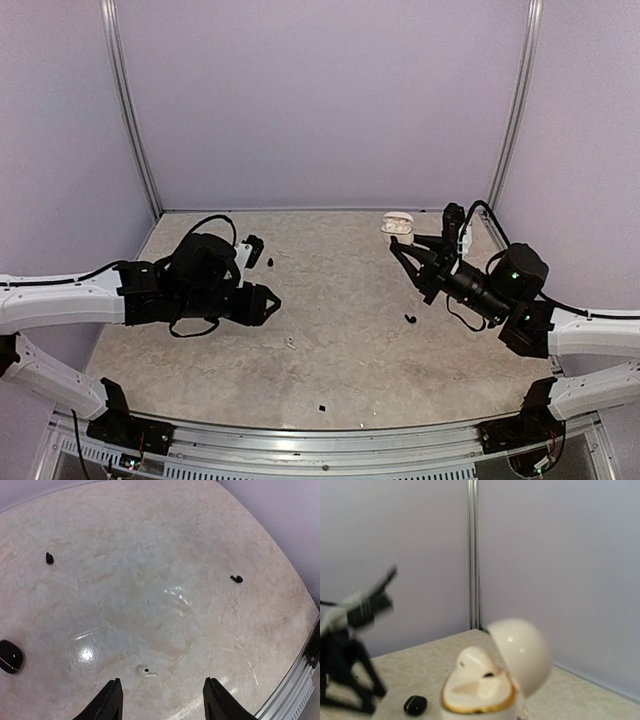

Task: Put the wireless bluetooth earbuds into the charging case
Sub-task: Adjust the right earbud at the center of the board.

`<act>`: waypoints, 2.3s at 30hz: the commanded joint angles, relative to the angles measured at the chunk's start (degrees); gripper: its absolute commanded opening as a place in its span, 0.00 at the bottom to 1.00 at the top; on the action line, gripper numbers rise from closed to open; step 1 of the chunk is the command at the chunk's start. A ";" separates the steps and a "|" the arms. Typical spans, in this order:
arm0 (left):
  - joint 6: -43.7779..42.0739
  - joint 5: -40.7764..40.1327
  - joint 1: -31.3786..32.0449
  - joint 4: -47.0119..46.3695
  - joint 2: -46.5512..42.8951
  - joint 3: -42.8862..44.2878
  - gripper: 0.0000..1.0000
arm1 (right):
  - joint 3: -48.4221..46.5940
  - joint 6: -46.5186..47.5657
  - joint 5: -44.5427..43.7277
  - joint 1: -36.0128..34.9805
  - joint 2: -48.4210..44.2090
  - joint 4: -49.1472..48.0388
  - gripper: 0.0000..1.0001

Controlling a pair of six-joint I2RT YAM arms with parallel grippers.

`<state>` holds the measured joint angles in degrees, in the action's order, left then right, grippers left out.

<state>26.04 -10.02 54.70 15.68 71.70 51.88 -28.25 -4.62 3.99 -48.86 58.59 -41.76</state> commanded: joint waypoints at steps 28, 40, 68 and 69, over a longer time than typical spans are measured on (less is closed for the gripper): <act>9.89 -2.44 2.39 6.95 34.54 9.42 0.71 | 0.48 0.54 0.77 0.70 -4.50 6.59 0.00; 7.03 -5.50 0.83 14.07 29.36 3.12 0.61 | 0.48 1.00 0.51 0.79 -5.06 6.95 0.00; -13.89 6.66 -3.28 32.66 42.47 30.02 0.41 | 1.32 1.20 0.09 1.09 -6.93 7.88 0.00; -13.99 6.21 -3.30 32.79 43.06 30.38 0.38 | 1.40 1.18 0.08 1.12 -6.91 7.84 0.00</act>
<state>13.61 -3.20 51.72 46.37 112.88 79.40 -27.79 -3.73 4.82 -48.47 52.71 -33.41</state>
